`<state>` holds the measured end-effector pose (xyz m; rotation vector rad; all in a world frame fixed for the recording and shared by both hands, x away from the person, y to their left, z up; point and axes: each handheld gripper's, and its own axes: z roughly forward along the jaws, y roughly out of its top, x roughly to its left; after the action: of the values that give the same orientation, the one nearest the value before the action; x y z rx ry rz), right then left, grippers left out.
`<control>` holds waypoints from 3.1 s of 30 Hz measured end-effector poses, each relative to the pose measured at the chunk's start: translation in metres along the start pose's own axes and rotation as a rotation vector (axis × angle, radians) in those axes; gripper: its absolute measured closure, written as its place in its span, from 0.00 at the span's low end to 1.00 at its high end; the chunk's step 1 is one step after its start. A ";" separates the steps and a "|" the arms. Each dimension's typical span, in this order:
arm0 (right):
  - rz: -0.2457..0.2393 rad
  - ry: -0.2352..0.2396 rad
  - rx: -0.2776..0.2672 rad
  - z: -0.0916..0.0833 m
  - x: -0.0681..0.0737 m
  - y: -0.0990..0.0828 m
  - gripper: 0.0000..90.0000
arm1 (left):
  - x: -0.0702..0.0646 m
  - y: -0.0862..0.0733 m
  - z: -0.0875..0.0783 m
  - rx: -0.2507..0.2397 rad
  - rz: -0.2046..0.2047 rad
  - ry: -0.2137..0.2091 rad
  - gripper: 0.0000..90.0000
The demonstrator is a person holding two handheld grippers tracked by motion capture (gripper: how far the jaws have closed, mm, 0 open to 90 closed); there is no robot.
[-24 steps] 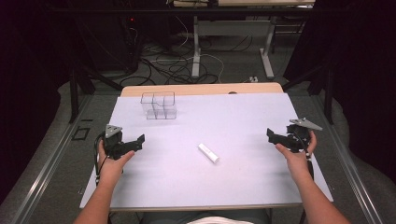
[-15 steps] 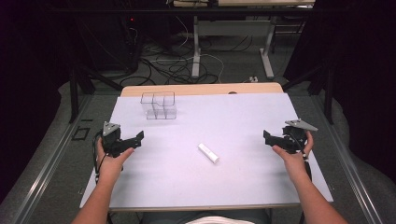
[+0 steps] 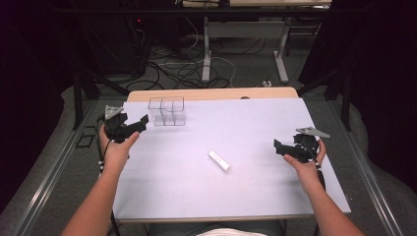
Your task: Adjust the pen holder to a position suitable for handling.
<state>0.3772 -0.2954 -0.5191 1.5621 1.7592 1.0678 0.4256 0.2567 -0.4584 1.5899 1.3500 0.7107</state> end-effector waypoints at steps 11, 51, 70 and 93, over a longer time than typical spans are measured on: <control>0.001 0.001 0.015 0.003 -0.002 -0.002 0.05 | 0.006 0.040 0.028 -0.010 0.012 0.045 0.36; 0.015 0.035 0.056 0.009 -0.003 -0.007 0.08 | 0.010 0.031 0.102 0.296 -0.021 0.091 0.77; 0.035 0.042 0.073 0.010 -0.002 -0.008 0.16 | 0.000 0.032 0.101 0.314 -0.062 0.118 0.98; 0.024 0.051 0.075 0.011 -0.002 -0.008 0.16 | -0.003 0.032 0.081 0.397 -0.091 0.176 1.00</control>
<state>0.3817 -0.2952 -0.5321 1.6179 1.8375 1.0734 0.5088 0.2321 -0.4636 1.7888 1.7656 0.5595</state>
